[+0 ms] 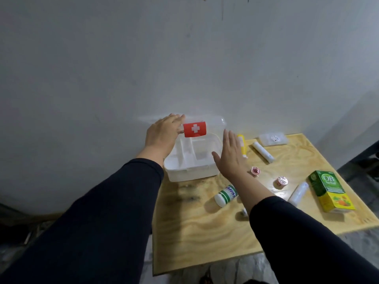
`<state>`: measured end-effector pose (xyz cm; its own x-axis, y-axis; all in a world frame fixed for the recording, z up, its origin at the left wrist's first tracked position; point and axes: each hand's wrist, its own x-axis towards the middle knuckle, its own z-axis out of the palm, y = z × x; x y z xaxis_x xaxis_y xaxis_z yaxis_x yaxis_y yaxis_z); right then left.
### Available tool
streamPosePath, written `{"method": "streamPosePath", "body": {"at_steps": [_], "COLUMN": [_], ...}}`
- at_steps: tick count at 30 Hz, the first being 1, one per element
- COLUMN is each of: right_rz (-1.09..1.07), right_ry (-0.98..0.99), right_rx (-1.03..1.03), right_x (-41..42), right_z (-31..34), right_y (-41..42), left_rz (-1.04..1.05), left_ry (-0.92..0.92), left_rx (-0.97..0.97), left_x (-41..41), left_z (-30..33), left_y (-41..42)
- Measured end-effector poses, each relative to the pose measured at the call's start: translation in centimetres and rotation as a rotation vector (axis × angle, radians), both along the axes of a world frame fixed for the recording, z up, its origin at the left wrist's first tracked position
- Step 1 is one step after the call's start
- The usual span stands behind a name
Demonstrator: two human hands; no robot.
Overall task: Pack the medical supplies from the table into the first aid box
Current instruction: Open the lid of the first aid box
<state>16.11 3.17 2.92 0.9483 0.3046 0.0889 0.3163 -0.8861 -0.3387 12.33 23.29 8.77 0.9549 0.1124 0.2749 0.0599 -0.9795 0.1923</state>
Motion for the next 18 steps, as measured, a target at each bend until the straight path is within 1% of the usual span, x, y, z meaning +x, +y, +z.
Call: {"method": "streamPosePath", "body": {"at_steps": [3,6,9,12,18], "right_rz": [-0.039,-0.043,-0.053,-0.064,-0.068], "right_ry": [0.189,0.283,0.260,0.245,0.242], "right_rx": [0.079,0.084,0.102,0.118,0.121], "right_x": [0.4,0.4,0.4,0.2,-0.1], "right_z": [-1.0,-1.8,-2.3,-2.6,-2.7], "right_y": [1.2,1.8,1.5,0.9,0.7], "left_rz": [0.006,0.031,0.076,0.117,0.125], "left_ry": [0.000,-0.011,-0.027,-0.032,-0.019], "left_rx": [-0.015,-0.019,-0.006,-0.052,-0.033], "left_x": [1.0,2.1,3.0,3.6,4.3], "left_z": [0.4,0.6,1.1,1.8,2.4], "left_y": [0.5,1.0,1.2,1.2,1.2]}}
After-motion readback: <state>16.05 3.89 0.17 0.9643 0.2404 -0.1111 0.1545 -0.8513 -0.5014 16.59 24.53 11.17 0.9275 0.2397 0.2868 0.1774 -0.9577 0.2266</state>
